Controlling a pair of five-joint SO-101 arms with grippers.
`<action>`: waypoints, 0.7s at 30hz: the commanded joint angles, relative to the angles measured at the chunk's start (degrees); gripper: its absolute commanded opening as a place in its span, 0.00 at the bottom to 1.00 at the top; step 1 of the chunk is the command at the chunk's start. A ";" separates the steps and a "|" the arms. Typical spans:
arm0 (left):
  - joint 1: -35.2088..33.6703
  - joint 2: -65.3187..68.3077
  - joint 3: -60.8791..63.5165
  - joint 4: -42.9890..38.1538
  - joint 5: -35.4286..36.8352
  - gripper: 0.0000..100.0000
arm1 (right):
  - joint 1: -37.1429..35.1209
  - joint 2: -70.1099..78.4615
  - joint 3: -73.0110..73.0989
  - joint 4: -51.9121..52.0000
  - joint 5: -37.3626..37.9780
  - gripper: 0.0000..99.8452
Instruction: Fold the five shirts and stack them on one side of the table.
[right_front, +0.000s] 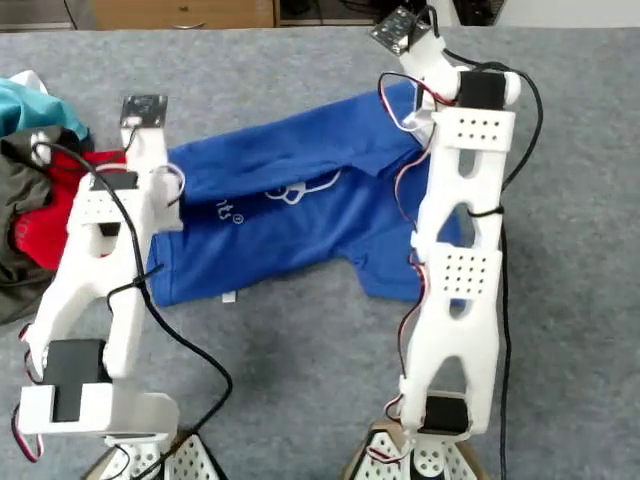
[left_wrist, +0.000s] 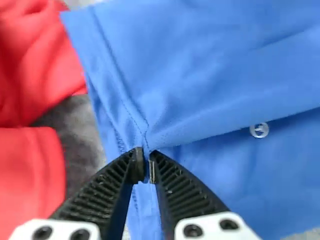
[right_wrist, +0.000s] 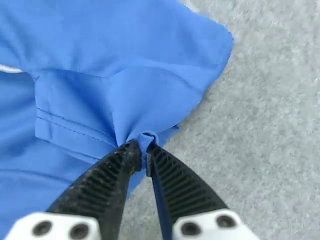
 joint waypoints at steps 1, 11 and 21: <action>-2.02 -0.13 -0.44 -1.49 -0.26 0.02 | 1.01 -7.78 6.73 1.23 0.88 0.00; -1.67 5.93 -2.02 1.58 -3.78 0.02 | 0.84 -25.01 34.42 0.79 3.87 0.00; -2.02 -0.92 2.02 1.58 -5.63 0.02 | 0.31 -37.05 60.44 -6.77 5.71 0.00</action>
